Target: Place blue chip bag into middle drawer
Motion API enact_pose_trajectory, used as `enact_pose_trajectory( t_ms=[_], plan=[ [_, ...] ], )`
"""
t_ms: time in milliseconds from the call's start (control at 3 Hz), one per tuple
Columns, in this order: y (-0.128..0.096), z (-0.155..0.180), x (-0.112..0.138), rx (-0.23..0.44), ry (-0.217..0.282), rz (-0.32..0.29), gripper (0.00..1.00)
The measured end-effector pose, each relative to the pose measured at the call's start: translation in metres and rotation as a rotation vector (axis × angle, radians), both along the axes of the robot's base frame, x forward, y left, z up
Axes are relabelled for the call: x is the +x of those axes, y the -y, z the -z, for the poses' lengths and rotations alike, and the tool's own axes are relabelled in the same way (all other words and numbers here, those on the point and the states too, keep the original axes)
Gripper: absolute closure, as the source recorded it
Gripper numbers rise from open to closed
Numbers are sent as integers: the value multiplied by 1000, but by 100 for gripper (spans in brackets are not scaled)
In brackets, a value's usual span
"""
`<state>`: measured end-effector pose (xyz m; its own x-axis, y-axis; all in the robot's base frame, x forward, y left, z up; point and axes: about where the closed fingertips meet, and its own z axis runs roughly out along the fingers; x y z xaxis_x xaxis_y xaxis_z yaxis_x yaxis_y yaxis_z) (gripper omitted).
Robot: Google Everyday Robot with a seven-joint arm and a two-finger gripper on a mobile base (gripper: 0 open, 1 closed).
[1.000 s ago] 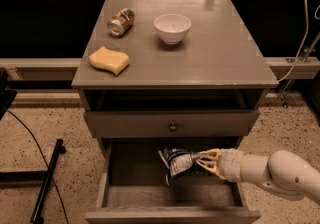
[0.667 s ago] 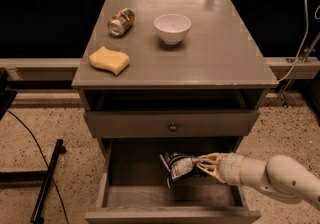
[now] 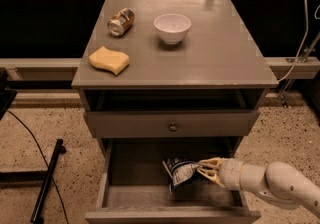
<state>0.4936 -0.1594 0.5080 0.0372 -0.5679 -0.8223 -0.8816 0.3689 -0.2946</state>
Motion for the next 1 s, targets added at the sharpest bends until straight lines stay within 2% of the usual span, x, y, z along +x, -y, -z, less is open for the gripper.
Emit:
enact_pose_trajectory(
  t_ms=[333, 667, 1000],
  plan=[
    [-2, 1, 0, 3, -1, -3, 12],
    [-3, 1, 0, 4, -2, -5, 0],
    [-3, 1, 0, 4, -2, -5, 0]
  ],
)
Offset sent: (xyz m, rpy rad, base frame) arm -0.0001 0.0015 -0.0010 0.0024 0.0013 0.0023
